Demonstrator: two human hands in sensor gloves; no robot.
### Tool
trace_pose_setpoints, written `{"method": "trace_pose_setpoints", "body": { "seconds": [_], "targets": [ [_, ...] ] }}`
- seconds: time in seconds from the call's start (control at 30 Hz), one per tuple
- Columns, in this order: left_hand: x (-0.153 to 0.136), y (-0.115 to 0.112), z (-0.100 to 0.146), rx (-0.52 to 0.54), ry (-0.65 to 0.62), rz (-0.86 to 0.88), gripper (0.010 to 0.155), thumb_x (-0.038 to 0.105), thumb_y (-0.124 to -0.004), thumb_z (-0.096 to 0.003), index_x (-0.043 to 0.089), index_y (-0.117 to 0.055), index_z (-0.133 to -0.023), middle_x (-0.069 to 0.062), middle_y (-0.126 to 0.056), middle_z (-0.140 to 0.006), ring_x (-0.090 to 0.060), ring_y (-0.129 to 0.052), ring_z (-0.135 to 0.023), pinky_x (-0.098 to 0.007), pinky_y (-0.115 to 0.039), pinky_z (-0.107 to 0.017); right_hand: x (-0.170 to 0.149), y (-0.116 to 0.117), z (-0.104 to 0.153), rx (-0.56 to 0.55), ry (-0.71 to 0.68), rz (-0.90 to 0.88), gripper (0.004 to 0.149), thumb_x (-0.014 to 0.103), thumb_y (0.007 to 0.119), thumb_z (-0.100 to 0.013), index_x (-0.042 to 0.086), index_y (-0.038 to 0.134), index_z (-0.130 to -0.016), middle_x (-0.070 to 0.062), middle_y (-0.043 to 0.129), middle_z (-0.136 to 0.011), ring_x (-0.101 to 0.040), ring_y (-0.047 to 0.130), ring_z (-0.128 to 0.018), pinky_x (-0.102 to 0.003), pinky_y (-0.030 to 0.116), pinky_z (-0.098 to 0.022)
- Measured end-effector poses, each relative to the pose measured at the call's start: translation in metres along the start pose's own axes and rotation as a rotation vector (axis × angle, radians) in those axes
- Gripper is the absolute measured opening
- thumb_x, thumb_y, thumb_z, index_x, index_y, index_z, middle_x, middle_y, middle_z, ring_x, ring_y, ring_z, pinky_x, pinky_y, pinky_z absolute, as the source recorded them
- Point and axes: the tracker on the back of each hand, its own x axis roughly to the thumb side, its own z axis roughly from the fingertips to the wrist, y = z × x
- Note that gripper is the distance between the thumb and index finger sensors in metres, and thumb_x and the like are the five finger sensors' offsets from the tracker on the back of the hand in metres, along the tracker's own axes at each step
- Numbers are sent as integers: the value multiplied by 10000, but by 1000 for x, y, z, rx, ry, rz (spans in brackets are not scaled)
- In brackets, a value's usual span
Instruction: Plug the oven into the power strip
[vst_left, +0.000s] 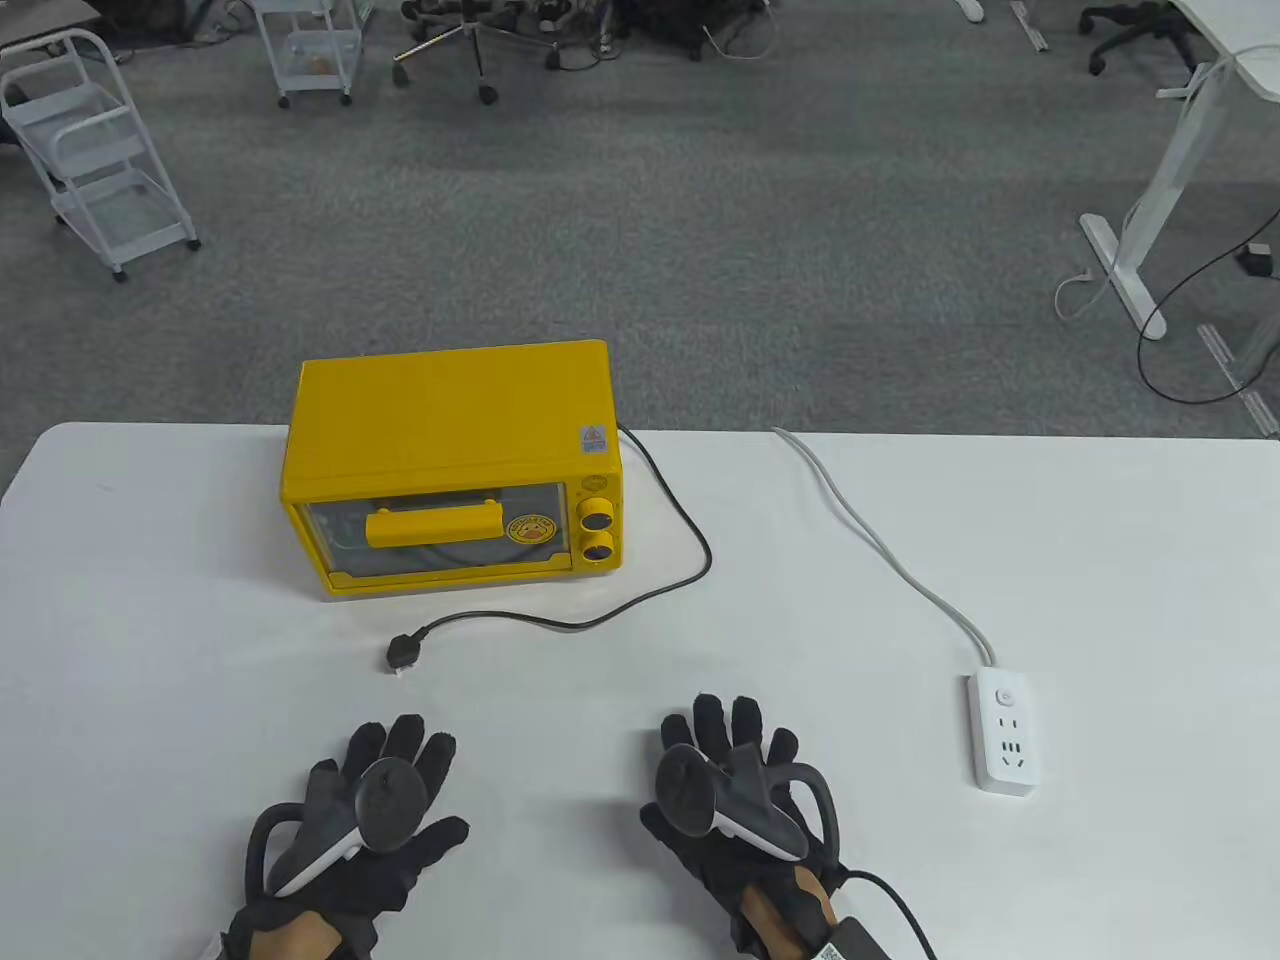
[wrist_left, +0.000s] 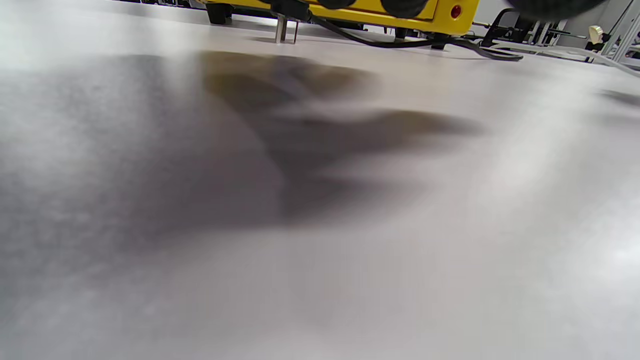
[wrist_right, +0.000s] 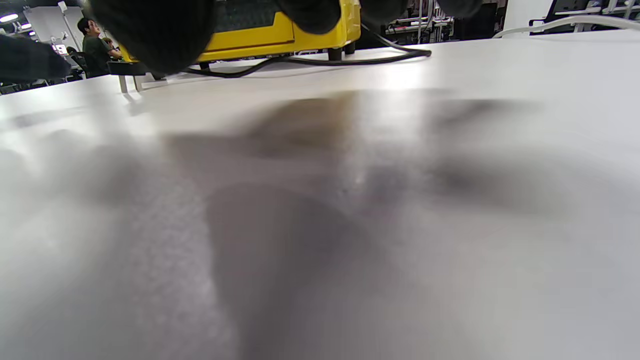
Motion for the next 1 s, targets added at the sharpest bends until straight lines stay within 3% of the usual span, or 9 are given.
{"method": "trace_pose_setpoints", "body": {
  "seconds": [0.2, 0.33, 0.6, 0.77, 1.0],
  "targets": [
    [-2, -1, 0, -9, 4, 7, 862, 691, -559, -379, 425, -340, -1169, 70, -201, -1319, -378, -243, -1219, -696, -340, -803, -2, 1, -2, 6, 16, -3, 829, 556, 694, -463, 167, 400, -1134, -263, 305, -1190, -632, 320, -1072, -823, 383, -672],
    [-2, -1, -1, -5, -1, 9, 859, 690, -559, -380, 426, -342, -1169, 75, -204, -1320, -375, -247, -1220, -696, -341, -803, -26, -2, -7, -17, 100, -13, 803, 538, 693, -473, 172, 416, -1132, -256, 323, -1191, -628, 329, -1073, -823, 384, -672],
    [-1, 0, -1, -14, -11, 5, 856, 687, -561, -381, 423, -352, -1168, 73, -221, -1320, -373, -262, -1220, -695, -347, -802, -136, -24, -13, -180, 429, -29, 752, 504, 694, -492, 182, 455, -1129, -244, 338, -1194, -637, 322, -1068, -821, 385, -671],
    [-5, 0, -2, -19, 1, 9, 855, 686, -561, -381, 422, -355, -1168, 75, -223, -1320, -375, -267, -1219, -695, -348, -802, -196, -29, -5, -198, 592, 29, 739, 506, 692, -497, 199, 462, -1129, -230, 328, -1197, -651, 308, -1058, -814, 390, -671],
    [-9, 0, -2, -24, 17, 17, 851, 682, -563, -384, 419, -361, -1168, 72, -228, -1319, -375, -273, -1218, -693, -353, -801, -245, -20, 6, -152, 695, -96, 712, 492, 693, -503, 221, 476, -1124, -258, 326, -1185, -665, 389, -1043, -781, 476, -679]
  ]
}}
